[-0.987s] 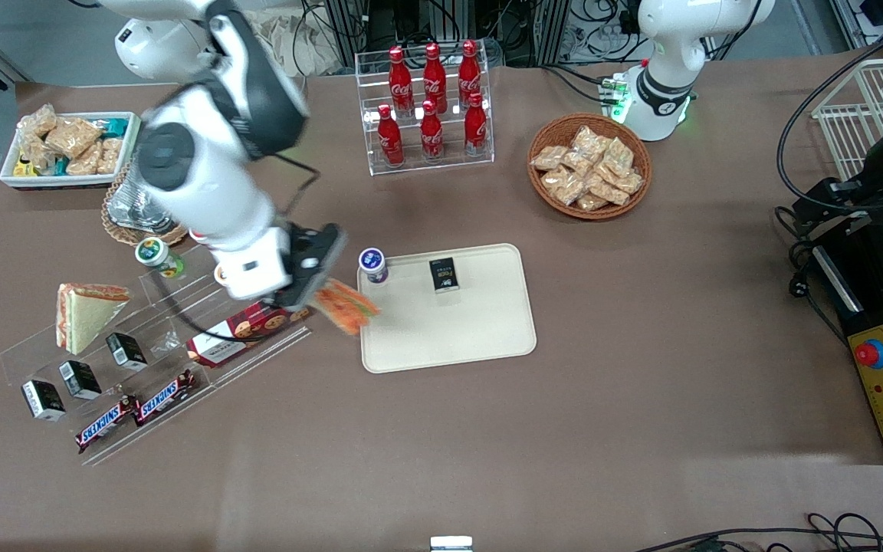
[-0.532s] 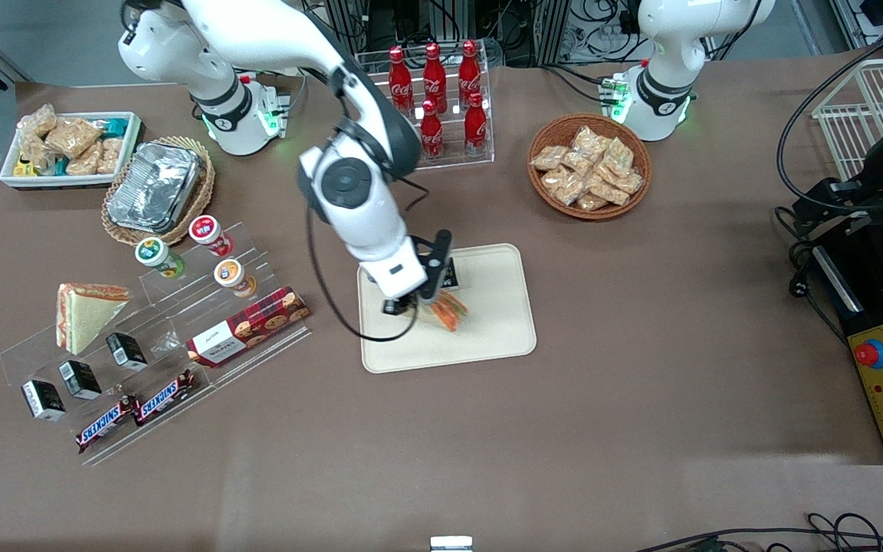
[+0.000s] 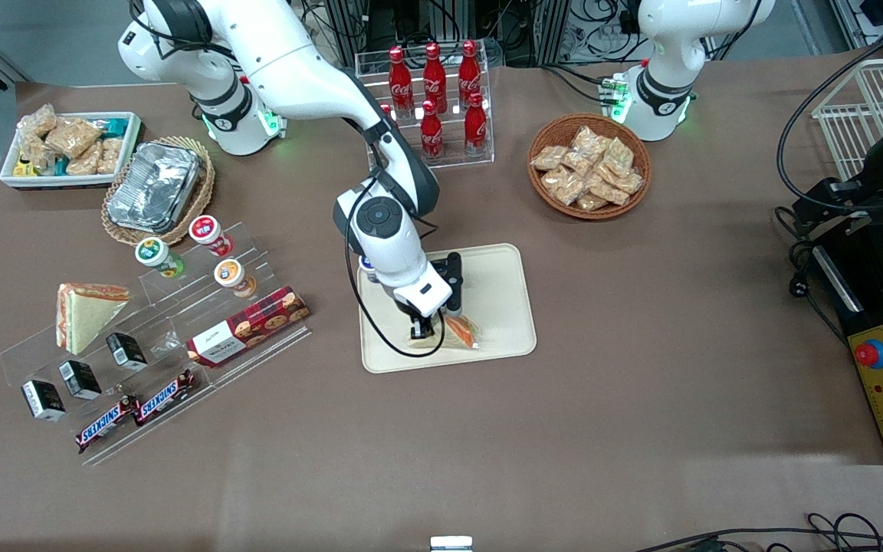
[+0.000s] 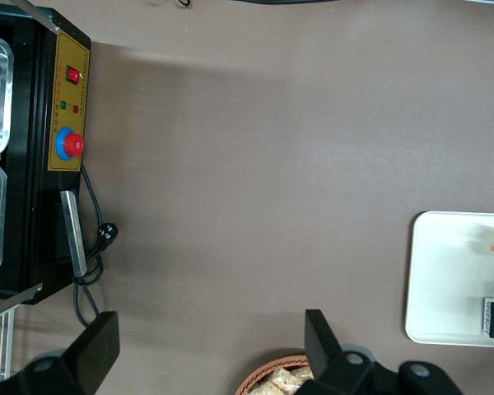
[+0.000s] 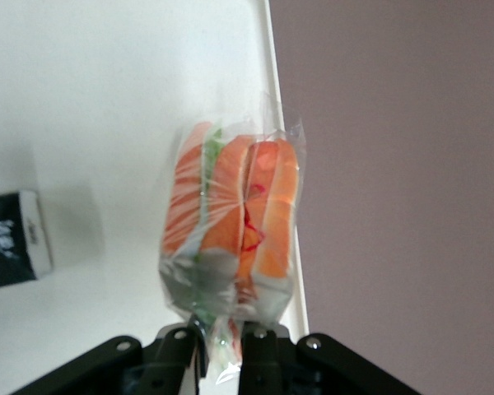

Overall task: Place sandwich on tray
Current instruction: 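Lower the sandwich onto the tray and open the right gripper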

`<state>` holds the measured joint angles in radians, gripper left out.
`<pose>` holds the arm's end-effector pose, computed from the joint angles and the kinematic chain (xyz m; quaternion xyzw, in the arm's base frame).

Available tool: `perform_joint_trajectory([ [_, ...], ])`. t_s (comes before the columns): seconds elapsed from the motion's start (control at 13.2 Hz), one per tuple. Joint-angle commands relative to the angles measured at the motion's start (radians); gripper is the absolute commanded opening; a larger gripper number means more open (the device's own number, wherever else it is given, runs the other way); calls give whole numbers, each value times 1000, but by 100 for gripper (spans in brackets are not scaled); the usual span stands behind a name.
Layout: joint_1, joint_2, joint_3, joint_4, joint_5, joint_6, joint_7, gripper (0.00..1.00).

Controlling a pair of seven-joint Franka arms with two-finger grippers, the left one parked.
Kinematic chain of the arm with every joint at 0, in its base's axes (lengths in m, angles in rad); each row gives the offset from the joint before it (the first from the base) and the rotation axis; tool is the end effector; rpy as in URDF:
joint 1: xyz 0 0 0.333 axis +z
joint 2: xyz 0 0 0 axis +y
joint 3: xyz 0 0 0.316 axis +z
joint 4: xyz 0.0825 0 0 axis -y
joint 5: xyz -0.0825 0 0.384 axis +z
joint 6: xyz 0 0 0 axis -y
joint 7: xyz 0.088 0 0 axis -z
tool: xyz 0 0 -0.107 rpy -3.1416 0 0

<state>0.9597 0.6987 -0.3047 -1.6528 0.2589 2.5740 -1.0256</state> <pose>0.5457 0.4527 0.2438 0.7003 0.7016 0.1270 0.0331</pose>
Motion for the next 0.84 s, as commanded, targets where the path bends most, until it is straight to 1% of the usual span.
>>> perform_joint_trajectory([
  [0.0,-1,48,1,22,31,64,-85,0],
  [0.15,4,53,1,22,31,64,-83,0],
  [0.23,8,53,1,22,33,63,-76,11],
  [0.38,10,56,1,22,33,64,-74,16],
  [0.46,10,56,3,22,34,64,-73,33],
  [0.53,8,56,10,22,36,64,-74,99],
  [0.76,8,55,12,22,36,63,-73,100],
])
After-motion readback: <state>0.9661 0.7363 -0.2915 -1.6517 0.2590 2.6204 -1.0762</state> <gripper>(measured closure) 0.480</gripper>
